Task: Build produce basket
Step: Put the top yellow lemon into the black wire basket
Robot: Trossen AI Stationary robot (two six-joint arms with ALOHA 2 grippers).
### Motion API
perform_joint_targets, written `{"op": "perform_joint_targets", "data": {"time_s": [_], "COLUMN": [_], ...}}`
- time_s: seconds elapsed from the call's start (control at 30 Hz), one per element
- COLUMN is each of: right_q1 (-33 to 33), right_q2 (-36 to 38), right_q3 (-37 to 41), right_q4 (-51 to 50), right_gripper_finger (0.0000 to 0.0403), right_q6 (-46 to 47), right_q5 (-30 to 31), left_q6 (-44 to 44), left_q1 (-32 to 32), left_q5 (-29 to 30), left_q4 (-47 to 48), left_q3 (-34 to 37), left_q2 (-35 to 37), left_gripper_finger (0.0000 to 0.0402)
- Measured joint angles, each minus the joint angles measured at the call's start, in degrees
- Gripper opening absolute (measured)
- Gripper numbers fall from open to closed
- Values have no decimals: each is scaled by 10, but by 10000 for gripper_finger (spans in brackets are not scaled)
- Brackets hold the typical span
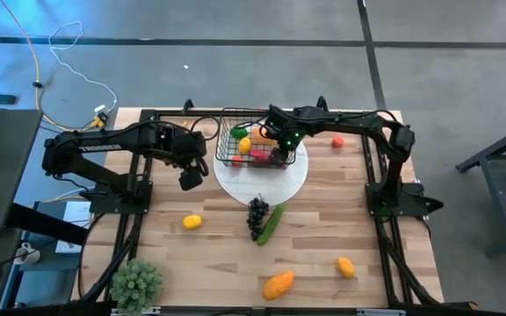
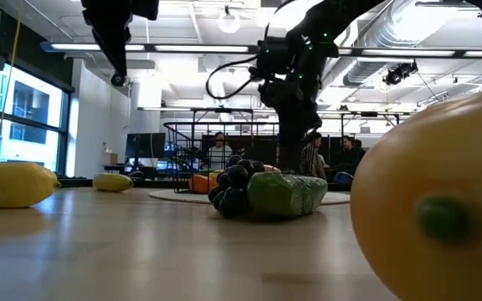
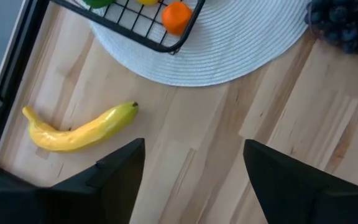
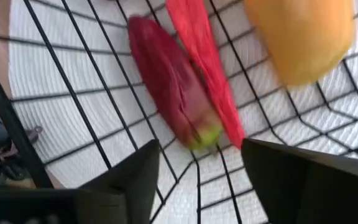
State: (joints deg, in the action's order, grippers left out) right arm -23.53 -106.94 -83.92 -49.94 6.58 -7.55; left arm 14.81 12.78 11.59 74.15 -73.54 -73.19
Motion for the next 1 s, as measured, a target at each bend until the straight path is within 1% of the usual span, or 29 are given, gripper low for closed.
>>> {"op": "perform_joint_targets", "data": {"time_s": [0.13,0.23,0.33,0.47,0.73,0.93,1.0], "right_q1": [-1,-1,-1,-1,-1,0,0], "right_q2": [5,12,25,44,82,105,111], "right_q3": [0,0,0,0,0,0,0], "right_q4": [-25,-36,-29,-20,-20,-23,-25], "right_gripper_finger": [236,241,242,242,243,243,243], "right_q6": [30,39,47,50,50,49,47], "right_q5": [-1,0,4,6,8,9,9], "left_q6": [28,36,54,68,139,192,195], "left_q1": [11,18,12,-15,-82,-132,-151], "left_q5": [-10,-44,-72,-75,-75,-86,-86], "left_q4": [12,17,17,17,14,-9,-18], "left_q3": [0,0,0,0,0,51,71], "left_q2": [-1,-1,-1,-1,-1,-1,-1], "left_gripper_finger": [287,291,290,289,291,291,291]}}
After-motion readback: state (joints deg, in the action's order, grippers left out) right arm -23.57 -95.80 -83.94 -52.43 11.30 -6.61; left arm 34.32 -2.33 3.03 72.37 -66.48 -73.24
